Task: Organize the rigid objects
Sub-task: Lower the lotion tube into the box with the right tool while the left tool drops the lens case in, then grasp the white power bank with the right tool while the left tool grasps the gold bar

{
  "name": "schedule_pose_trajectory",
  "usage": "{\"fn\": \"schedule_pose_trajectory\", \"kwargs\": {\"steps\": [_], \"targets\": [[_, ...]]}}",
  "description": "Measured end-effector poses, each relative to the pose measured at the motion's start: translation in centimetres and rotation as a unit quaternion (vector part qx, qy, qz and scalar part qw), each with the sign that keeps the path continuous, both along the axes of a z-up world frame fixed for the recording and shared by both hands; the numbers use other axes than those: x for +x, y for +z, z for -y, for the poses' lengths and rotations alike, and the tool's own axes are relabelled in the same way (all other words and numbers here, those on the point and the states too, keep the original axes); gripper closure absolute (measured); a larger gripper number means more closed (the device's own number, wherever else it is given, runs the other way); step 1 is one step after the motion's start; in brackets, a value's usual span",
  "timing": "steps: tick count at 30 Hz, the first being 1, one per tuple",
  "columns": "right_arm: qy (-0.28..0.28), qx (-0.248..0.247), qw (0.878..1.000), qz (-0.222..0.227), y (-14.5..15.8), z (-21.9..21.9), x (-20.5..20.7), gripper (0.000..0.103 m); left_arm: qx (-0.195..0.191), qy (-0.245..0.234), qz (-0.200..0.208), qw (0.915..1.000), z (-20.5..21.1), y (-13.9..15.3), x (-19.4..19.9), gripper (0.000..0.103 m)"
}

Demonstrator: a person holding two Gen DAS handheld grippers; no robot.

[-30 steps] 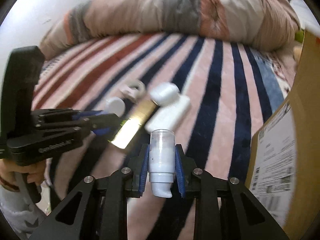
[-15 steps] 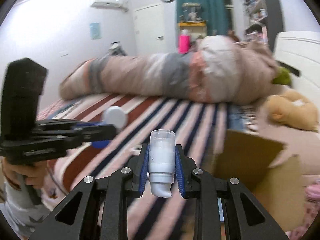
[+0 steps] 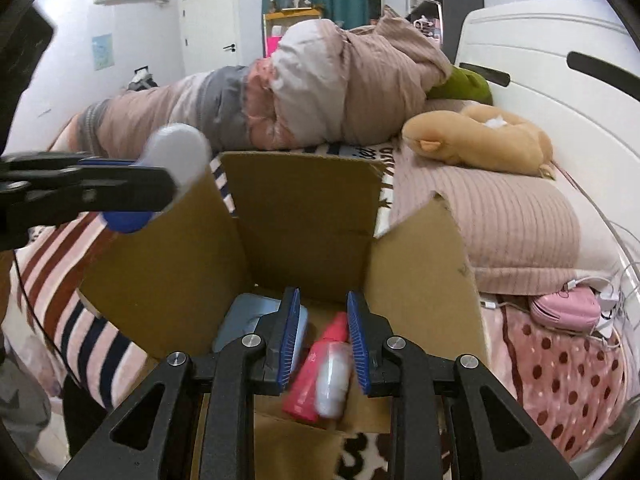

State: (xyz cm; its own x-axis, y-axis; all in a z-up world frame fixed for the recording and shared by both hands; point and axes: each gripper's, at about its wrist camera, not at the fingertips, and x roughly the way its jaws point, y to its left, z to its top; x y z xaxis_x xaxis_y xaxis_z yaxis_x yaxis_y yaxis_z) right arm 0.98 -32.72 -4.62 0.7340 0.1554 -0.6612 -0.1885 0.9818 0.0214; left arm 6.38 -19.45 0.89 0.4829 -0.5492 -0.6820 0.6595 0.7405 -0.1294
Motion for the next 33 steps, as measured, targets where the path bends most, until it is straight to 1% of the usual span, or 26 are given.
{"fn": "schedule_pose_trajectory", "kwargs": {"steps": [2,6,9,12,14,15,16,17,19,22,24,25,29,33], "targets": [[0.001,0.009,1.000,0.000,-0.2,0.5,0.1,0.083,0.026,-0.001,-0.001,0.9997,1.1,-0.6,0.7,0.091],[0.006,0.022,1.000,0.001,-0.3,0.9,0.3,0.082,0.058,0.004,-0.011,0.9983,2.1,-2.2,2.6,0.090],[0.007,0.021,1.000,-0.002,-0.5,1.1,0.3,0.082,0.060,0.009,-0.019,0.9980,2.1,-3.0,3.4,0.090],[0.008,0.017,1.000,-0.008,-0.7,1.0,0.7,0.082,0.045,0.001,-0.025,0.9986,1.8,-3.0,3.4,0.079],[0.009,0.016,1.000,-0.010,-0.7,0.9,0.8,0.081,0.041,-0.002,-0.021,0.9989,1.7,-2.7,3.2,0.066],[0.010,0.017,1.000,-0.011,-0.6,0.8,0.9,0.079,0.041,-0.001,-0.017,0.9990,1.6,-2.5,3.1,0.063],[0.010,0.019,1.000,-0.011,-0.6,0.8,0.9,0.075,0.042,0.001,-0.014,0.9990,1.5,-2.3,3.0,0.057],[0.011,0.021,1.000,-0.012,-0.6,0.7,0.9,0.073,0.041,0.005,-0.011,0.9991,1.2,-2.1,3.0,0.053],[0.013,0.022,1.000,-0.012,-0.5,0.5,0.8,0.070,0.028,0.008,-0.012,0.9995,0.4,-1.5,2.8,0.051],[0.018,0.025,0.999,-0.007,0.1,-0.1,0.4,0.070,-0.006,0.005,-0.022,0.9997,-1.6,-0.4,2.2,0.049],[0.023,0.031,0.999,-0.003,0.7,-0.6,0.1,0.069,-0.017,0.011,-0.014,0.9997,-3.0,0.4,1.8,0.047],[0.024,0.032,0.999,0.003,1.0,-1.0,0.0,0.069,-0.021,0.017,-0.007,0.9996,-3.9,0.9,1.5,0.045],[0.035,0.031,0.998,0.030,3.1,-3.2,-0.8,0.069,-0.036,0.047,0.012,0.9982,-8.1,2.1,0.6,0.045],[0.073,0.036,0.995,0.054,5.2,-6.9,-1.5,0.069,-0.038,0.096,0.020,0.9944,-13.4,1.9,0.1,0.045]]}}
